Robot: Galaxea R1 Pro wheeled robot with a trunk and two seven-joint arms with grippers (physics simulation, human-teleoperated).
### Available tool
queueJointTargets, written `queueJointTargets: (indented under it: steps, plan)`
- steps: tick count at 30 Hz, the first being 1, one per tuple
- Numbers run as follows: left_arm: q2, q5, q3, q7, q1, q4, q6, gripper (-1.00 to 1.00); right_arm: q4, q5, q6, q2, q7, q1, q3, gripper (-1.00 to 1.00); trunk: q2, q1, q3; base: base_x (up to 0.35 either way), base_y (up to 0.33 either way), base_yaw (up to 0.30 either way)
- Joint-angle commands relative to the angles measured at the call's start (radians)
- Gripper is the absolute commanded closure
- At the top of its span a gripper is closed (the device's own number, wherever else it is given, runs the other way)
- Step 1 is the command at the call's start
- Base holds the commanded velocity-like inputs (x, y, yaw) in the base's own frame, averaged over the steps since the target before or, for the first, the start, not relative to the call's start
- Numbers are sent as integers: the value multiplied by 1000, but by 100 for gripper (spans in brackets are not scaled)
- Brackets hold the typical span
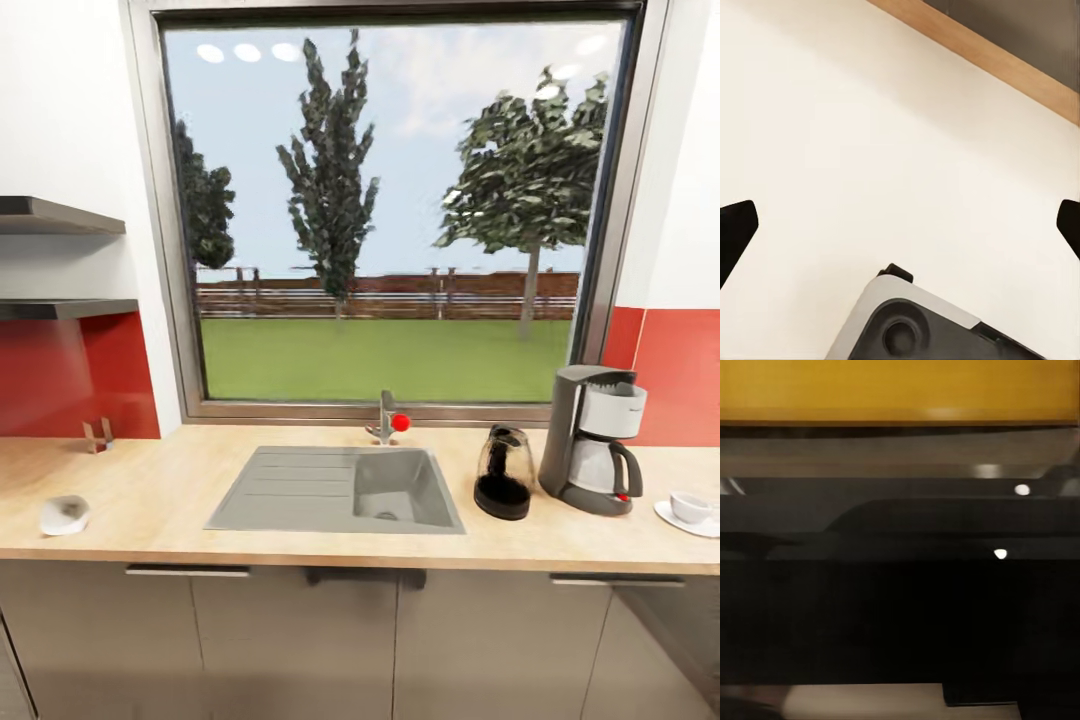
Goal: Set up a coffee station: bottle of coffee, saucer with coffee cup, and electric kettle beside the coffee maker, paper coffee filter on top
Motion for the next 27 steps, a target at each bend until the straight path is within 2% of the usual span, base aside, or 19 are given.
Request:
queueJointTargets:
  steps: [1, 20, 27]
  plan:
    - [1, 11, -7, -3, 1, -1, -2, -100, 3, -9, -6, 0, 0, -1, 8, 100, 0, 0, 0, 0, -292, 2]
    - [-2, 10, -8, -3, 1, 0, -2, -100, 3, -9, -10, -6, -12, 15, 8, 100, 0, 0, 0, -1, -294, 0]
    - [-3, 10, -8, -4, 1, 0, -2, -100, 3, -4, -17, -5, -13, 22, 8, 100, 0, 0, 0, -96, -309, 0]
